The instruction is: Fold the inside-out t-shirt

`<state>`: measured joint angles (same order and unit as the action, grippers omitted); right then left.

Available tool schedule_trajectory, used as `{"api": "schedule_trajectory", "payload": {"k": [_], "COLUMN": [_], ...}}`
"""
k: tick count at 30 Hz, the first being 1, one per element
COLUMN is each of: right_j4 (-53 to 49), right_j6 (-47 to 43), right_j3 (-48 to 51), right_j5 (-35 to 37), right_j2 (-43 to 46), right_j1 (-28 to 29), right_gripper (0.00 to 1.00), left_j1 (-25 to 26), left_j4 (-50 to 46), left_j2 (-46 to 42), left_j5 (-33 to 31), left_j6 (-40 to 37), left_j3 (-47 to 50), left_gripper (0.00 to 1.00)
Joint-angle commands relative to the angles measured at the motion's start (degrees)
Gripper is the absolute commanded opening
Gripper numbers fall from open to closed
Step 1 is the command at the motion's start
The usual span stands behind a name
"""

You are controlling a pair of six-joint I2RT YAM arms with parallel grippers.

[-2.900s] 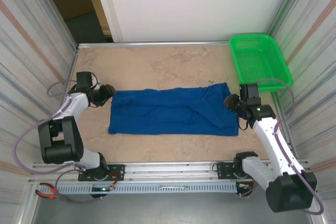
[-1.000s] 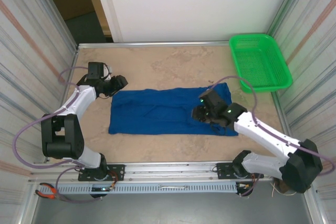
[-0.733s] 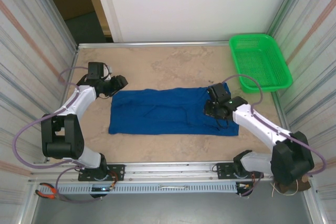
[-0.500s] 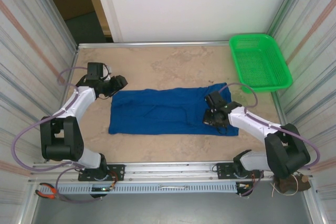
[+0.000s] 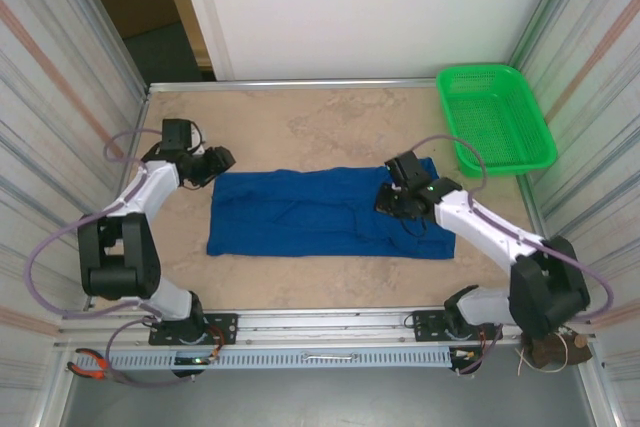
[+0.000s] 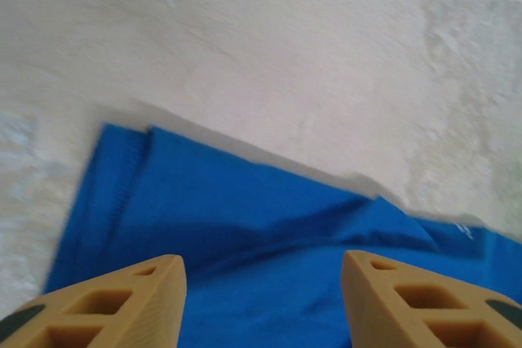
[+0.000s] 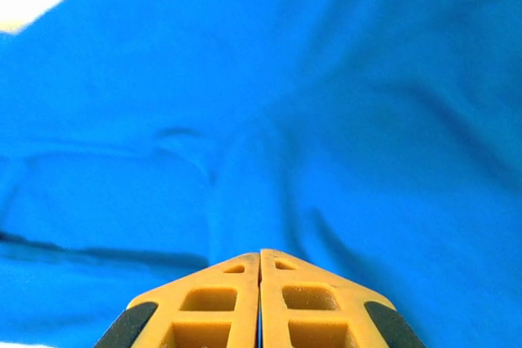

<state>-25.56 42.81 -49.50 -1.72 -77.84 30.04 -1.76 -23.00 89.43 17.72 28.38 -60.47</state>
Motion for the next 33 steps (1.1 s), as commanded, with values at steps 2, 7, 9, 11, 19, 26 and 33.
{"api": "schedule_trajectory", "payload": {"k": [2,7,9,11,19,26,33], "right_j4": [5.08,9.89,10.94,11.81,12.36,12.43,11.99], "right_j6": [-0.34,3.16,4.48,5.45,6.97,8.77,9.73], "right_j3": [-0.76,2.86,4.21,5.41,7.46,8.78,9.41], "right_j5": [-2.12,-2.43,-2.39,-2.31,-1.43,-0.65,0.2], "right_j2": [-8.72,-12.44,-13.1,-13.35,-13.61,-13.31,-13.02], "right_j1": [-0.02,-0.09,-0.07,-0.08,-0.08,0.1,0.6], "right_gripper": [0.07,0.06,0.05,0.05,0.04,0.03,0.02], "left_j1": [-1.18,-1.2,-1.14,-0.98,0.8,1.31,1.27], "left_j4": [-5.57,-7.48,-7.74,-7.43,-5.17,-4.7,-4.02], "left_j2": [7.94,13.17,14.55,15.26,17.42,19.74,18.96], "left_j5": [-2.91,-4.95,-4.68,-4.37,-3.66,-4.52,-5.34], "left_j6": [-7.19,-9.87,-10.26,-10.39,-9.95,-9.64,-10.43], "left_j3": [-8.25,-11.72,-12.3,-12.14,-10.42,-10.66,-10.55], "left_gripper": [0.46,0.46,0.45,0.43,0.4,0.34,0.0]}}
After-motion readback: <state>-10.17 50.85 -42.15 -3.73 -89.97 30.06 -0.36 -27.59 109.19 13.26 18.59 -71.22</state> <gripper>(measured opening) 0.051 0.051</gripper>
